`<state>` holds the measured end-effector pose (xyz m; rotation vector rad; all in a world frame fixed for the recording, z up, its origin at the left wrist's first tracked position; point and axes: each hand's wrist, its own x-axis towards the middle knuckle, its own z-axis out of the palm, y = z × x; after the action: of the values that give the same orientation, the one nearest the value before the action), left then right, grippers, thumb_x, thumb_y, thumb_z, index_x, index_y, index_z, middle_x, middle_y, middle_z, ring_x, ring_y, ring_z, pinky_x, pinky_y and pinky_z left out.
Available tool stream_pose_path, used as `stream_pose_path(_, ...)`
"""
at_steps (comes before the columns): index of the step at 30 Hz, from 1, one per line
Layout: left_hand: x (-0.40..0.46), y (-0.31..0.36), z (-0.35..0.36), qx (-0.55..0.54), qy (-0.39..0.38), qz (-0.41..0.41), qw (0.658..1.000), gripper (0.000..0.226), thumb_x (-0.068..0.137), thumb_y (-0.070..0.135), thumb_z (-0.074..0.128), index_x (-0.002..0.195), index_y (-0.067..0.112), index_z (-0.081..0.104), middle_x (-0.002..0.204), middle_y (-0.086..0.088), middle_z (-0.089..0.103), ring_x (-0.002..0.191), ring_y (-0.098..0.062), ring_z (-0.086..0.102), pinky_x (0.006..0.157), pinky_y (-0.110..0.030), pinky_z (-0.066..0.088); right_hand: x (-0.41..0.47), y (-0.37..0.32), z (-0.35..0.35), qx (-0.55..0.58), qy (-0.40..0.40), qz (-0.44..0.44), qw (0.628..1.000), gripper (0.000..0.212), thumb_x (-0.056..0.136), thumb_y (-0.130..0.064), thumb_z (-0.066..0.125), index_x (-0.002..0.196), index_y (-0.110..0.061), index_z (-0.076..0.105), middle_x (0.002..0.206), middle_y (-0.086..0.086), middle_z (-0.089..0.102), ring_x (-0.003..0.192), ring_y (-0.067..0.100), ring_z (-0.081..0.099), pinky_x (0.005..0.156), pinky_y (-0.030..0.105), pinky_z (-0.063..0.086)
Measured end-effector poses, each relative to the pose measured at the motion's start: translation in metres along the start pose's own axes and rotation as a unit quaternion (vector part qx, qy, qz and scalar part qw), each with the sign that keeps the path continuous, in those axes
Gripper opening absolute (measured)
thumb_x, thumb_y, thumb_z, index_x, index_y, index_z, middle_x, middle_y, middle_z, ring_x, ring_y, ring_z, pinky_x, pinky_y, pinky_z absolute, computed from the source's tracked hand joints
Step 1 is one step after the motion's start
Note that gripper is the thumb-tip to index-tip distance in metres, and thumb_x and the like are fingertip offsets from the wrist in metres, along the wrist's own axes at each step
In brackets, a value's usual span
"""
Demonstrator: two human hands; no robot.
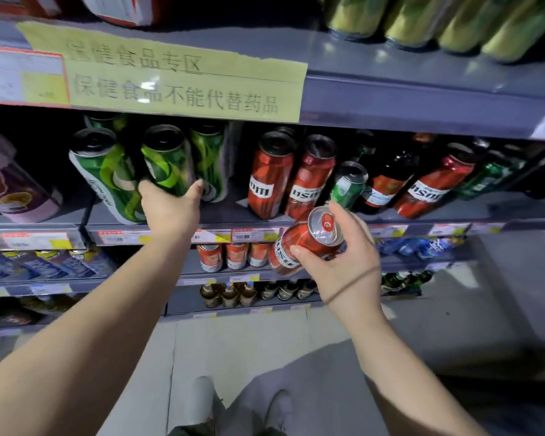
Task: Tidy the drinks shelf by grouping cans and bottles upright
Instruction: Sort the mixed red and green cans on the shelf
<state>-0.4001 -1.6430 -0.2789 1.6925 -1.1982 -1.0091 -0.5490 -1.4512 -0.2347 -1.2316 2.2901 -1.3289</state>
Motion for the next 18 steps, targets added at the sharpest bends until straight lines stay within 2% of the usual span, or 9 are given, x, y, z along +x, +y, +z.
stream_pose_path(3,-0.027,-0.009,-0.001,-0.036,0.017,0.018,0.999,0.083,0.078,0.037,0.078,0.142,0.004,0.037,0.140,-0.011,0.047,0.130,-0.023,0.045,0.111,-0.033,0.035,0.003,0.008,-0.009,0.002,0.014,0.018,1.000,0.074,0.068,-0.023,0.086,0.135,-0.022,0.054,0.124,-0.010,0.052,0.104,-0.029,0.039,0.087,-0.006,0.028)
stream_pose_path(5,-0.056,-0.010,0.002,-0.035,0.014,0.076,0.996,0.079,0.082,0.033,0.075,0.145,0.005,0.035,0.143,-0.011,0.041,0.133,-0.022,0.040,0.114,-0.032,0.030,0.006,0.013,-0.017,-0.006,0.027,0.026,0.999,0.075,0.068,-0.023,0.086,0.135,-0.021,0.054,0.125,-0.010,0.052,0.104,-0.022,0.043,0.086,-0.006,0.027)
stream_pose_path(8,-0.094,-0.001,0.021,-0.036,-0.056,0.182,0.981,0.061,0.083,0.024,0.076,0.135,0.009,0.047,0.128,-0.003,0.049,0.120,-0.017,0.049,0.103,-0.027,0.039,0.011,0.026,-0.034,-0.013,0.038,0.038,0.998,0.076,0.068,-0.024,0.086,0.137,-0.020,0.053,0.127,-0.007,0.053,0.107,-0.011,0.044,0.087,-0.006,0.028)
stream_pose_path(10,-0.109,0.014,0.041,-0.029,-0.126,0.238,0.963,0.054,0.082,0.019,0.077,0.129,0.011,0.052,0.116,0.004,0.051,0.108,-0.012,0.053,0.096,-0.023,0.044,0.016,0.035,-0.049,-0.015,0.048,0.035,0.998,0.075,0.068,-0.024,0.086,0.136,-0.020,0.054,0.126,-0.006,0.054,0.109,-0.004,0.048,0.092,0.000,0.034)
stream_pose_path(11,-0.115,0.023,0.052,-0.019,-0.157,0.269,0.950,0.052,0.081,0.018,0.077,0.127,0.012,0.054,0.110,0.008,0.050,0.102,-0.010,0.054,0.093,-0.023,0.046,0.019,0.041,-0.057,-0.016,0.053,0.032,0.998,0.075,0.067,-0.024,0.086,0.135,-0.021,0.055,0.123,-0.008,0.054,0.109,-0.003,0.049,0.093,0.005,0.037)
stream_pose_path(13,-0.127,0.035,0.077,0.022,-0.207,0.318,0.925,0.053,0.080,0.019,0.078,0.128,0.014,0.056,0.105,0.009,0.048,0.097,-0.013,0.056,0.091,-0.028,0.049,0.030,0.055,-0.074,-0.016,0.059,0.028,0.998,0.074,0.067,-0.024,0.086,0.134,-0.022,0.055,0.118,-0.014,0.052,0.108,-0.002,0.048,0.093,0.005,0.037)
stream_pose_path(15,-0.138,0.043,0.105,0.084,-0.235,0.317,0.915,0.062,0.082,0.022,0.077,0.138,0.019,0.050,0.108,0.003,0.047,0.102,-0.020,0.056,0.093,-0.025,0.044,0.044,0.073,-0.094,-0.022,0.054,0.031,0.998,0.075,0.067,-0.025,0.086,0.135,-0.023,0.054,0.123,-0.013,0.051,0.112,0.000,0.048,0.098,0.009,0.036)
stream_pose_path(17,-0.148,0.048,0.133,0.131,-0.239,0.269,0.924,0.077,0.083,0.028,0.075,0.149,0.026,0.036,0.117,-0.006,0.048,0.109,-0.025,0.054,0.094,-0.025,0.040,0.059,0.090,-0.117,-0.027,0.035,0.026,0.999,0.076,0.067,-0.028,0.085,0.135,-0.025,0.054,0.130,-0.010,0.052,0.116,0.003,0.049,0.101,0.017,0.038)
stream_pose_path(18,-0.153,0.051,0.147,0.150,-0.235,0.236,0.931,0.082,0.084,0.032,0.074,0.152,0.030,0.028,0.122,-0.010,0.048,0.113,-0.027,0.052,0.096,-0.028,0.040,0.066,0.098,-0.128,-0.029,0.023,0.017,0.999,0.075,0.067,-0.029,0.085,0.135,-0.027,0.054,0.130,-0.011,0.052,0.115,0.000,0.049,0.099,0.013,0.037)
